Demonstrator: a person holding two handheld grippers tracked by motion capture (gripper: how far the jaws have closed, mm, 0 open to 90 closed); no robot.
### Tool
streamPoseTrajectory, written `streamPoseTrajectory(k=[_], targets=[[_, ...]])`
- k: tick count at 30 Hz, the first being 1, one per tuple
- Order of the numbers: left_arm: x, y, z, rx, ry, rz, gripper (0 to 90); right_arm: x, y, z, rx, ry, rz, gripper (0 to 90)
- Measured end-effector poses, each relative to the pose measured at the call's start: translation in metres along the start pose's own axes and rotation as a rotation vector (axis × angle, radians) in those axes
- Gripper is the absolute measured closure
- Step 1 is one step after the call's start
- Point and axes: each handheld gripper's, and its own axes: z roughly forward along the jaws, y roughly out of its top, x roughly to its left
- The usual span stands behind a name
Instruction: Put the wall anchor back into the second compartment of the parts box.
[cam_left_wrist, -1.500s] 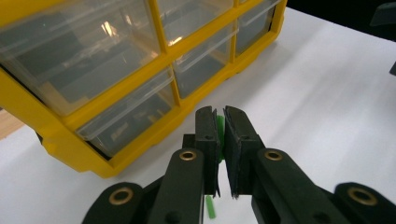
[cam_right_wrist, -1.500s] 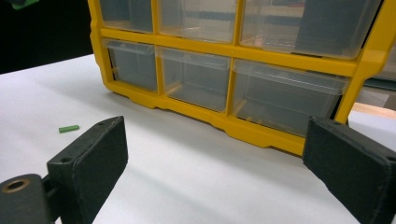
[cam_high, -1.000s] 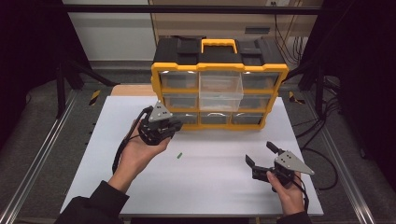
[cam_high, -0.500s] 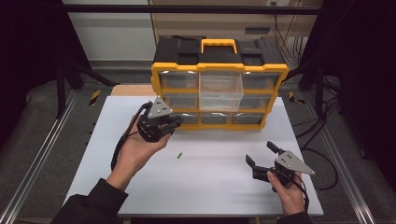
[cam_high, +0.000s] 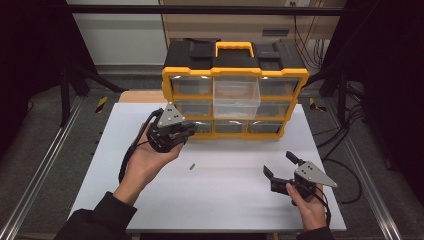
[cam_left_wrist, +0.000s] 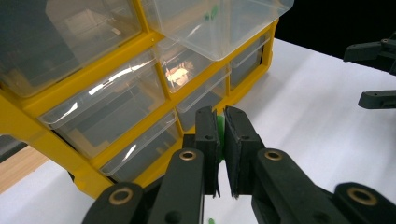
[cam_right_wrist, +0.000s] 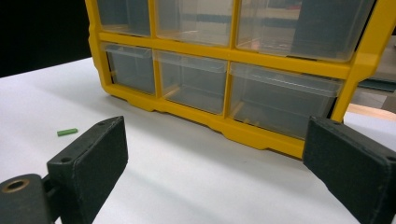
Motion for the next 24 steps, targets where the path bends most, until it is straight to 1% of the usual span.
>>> streamPoseTrajectory(k=[1,2,3,4,8,9,10,13,14,15,17,18,19,20,21,24], targets=[[-0.002,0.0,0.001,-0.019,0.001,-0.021,83.7,0.0,0.0,0.0,-0.001,0.0,0.0,7.1],[-0.001,0.001,0.0,-0.017,0.001,-0.016,83.7,0.0,0.0,0.0,-0.002,0.0,0.0,7.1],[0.0,0.001,-0.001,-0.005,0.0,-0.001,83.7,0.0,0.0,0.0,-0.002,0.0,0.0,7.1],[-0.002,0.002,0.0,-0.02,0.0,-0.018,83.7,0.0,0.0,0.0,-0.002,-0.001,0.0,7.1],[-0.002,0.003,-0.001,-0.021,0.0,-0.011,83.7,0.0,0.0,0.0,-0.002,0.0,0.0,7.1],[-0.001,0.004,-0.003,-0.007,-0.001,0.008,83.7,0.0,0.0,0.0,-0.002,0.0,0.0,7.1],[-0.003,0.005,-0.002,-0.031,0.001,-0.016,83.7,0.0,0.0,0.0,-0.002,-0.001,0.0,7.1],[-0.003,0.007,-0.004,-0.027,0.0,-0.004,83.7,0.0,0.0,0.0,0.0,0.0,-0.001,7.1],[-0.002,0.007,-0.005,-0.02,0.0,0.008,83.7,0.0,0.0,0.0,0.0,0.0,-0.001,7.1],[-0.004,0.008,-0.004,-0.038,0.0,-0.011,83.7,0.0,0.0,0.0,-0.002,0.0,-0.001,7.1],[-0.004,0.01,-0.006,-0.04,0.0,-0.007,83.7,0.0,0.0,0.0,-0.008,0.0,0.0,7.1],[-0.004,0.011,-0.006,-0.043,0.0,-0.009,83.7,-0.001,0.0,0.0,-0.012,0.001,-0.011,7.1],[-0.004,0.012,-0.007,-0.03,0.001,0.009,83.7,-0.001,0.0,0.0,-0.012,0.001,-0.011,7.1],[-0.004,0.012,-0.008,-0.033,0.001,0.009,83.7,0.0,0.0,0.0,-0.007,0.001,0.0,7.1],[-0.005,0.013,-0.007,-0.046,0.001,-0.002,83.7,0.0,0.0,0.0,-0.007,0.001,0.0,7.1],[-0.005,0.015,-0.009,-0.05,0.0,0.0,83.7,-0.001,0.0,0.0,-0.011,0.001,-0.009,7.1]])
